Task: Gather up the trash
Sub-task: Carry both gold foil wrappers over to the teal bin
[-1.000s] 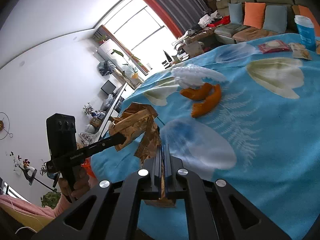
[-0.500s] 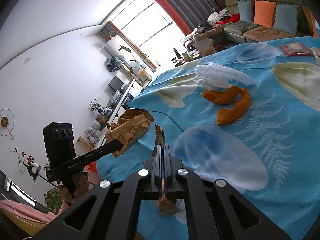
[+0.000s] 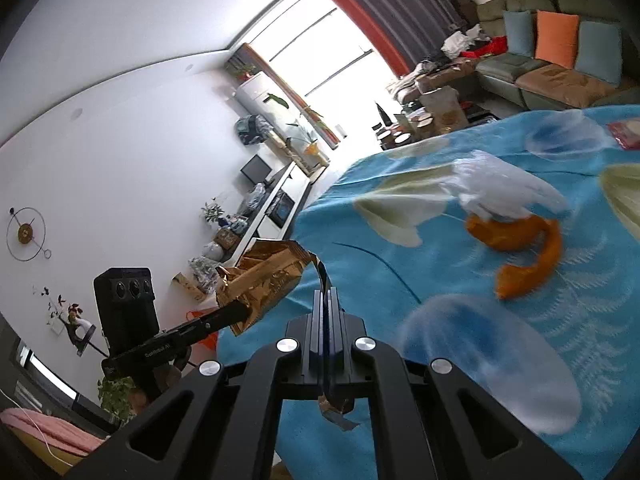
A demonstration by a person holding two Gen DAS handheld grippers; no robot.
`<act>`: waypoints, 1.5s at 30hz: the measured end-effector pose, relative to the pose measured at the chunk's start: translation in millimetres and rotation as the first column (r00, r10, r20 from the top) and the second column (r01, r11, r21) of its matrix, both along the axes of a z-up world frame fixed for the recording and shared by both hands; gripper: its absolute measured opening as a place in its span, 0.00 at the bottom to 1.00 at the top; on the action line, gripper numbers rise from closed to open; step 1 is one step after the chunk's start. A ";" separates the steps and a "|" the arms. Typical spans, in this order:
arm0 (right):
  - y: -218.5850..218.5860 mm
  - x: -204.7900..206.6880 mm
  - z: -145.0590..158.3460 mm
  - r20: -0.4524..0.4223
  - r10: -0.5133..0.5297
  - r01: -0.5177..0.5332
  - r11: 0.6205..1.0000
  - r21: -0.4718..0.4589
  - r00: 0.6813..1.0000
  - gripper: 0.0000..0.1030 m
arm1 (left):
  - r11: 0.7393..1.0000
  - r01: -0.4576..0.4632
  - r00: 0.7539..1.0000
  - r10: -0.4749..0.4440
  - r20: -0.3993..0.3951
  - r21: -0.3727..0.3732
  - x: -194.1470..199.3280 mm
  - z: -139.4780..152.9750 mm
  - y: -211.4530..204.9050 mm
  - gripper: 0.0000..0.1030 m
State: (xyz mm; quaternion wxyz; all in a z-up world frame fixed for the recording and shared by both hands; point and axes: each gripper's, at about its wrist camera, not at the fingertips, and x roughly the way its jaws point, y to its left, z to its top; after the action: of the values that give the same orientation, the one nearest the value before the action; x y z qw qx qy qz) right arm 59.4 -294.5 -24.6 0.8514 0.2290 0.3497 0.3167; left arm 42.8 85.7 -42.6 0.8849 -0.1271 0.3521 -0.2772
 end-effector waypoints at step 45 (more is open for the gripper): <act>184.9 85.2 33.9 0.056 0.330 -0.330 0.944 0.007 0.942 0.01 | 0.904 -0.426 0.905 0.426 0.021 0.038 -43.4 14.7 174.2 0.05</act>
State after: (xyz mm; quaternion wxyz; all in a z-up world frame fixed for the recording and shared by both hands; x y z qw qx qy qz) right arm 144.6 -109.6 9.3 0.7938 0.1654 0.3572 0.4637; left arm -0.6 259.9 -27.9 0.9287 -0.1805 0.3161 -0.0706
